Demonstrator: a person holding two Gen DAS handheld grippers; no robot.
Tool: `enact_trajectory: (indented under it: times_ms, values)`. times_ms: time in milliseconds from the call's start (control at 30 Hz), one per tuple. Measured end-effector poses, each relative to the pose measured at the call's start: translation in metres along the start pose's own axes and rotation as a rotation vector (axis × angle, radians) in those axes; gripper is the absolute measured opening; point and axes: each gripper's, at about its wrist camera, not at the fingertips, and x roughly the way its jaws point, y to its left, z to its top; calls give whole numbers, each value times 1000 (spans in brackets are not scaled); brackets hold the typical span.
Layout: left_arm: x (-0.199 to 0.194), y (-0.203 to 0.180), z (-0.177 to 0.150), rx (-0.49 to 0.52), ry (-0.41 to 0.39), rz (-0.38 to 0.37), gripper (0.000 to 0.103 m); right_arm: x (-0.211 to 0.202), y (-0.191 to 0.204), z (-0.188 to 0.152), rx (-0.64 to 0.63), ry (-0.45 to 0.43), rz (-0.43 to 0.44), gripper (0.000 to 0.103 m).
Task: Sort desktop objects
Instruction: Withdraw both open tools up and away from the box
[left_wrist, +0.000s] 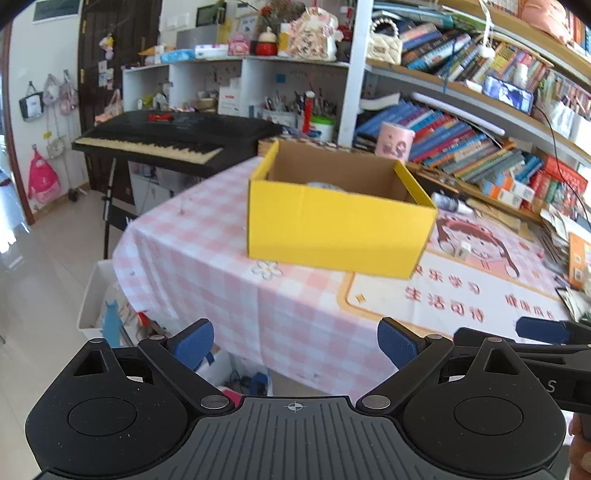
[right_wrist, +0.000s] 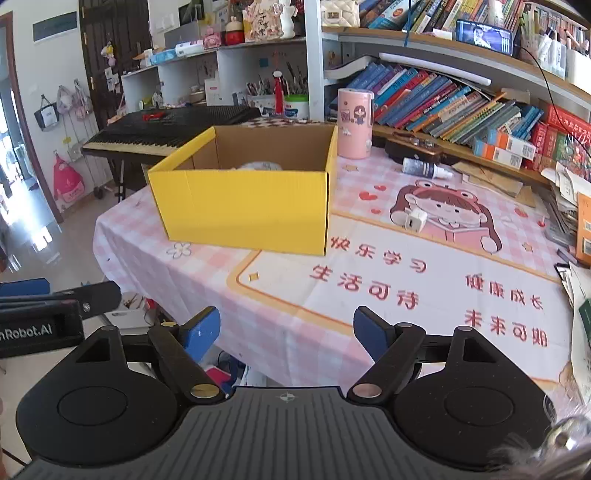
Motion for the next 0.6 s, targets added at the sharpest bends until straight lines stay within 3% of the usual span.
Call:
enact_trajectory:
  times_ms: [600]
  values:
    - [8,-23,-8,41,46,-91,97,-14,-22,-15,56,28,-77,81]
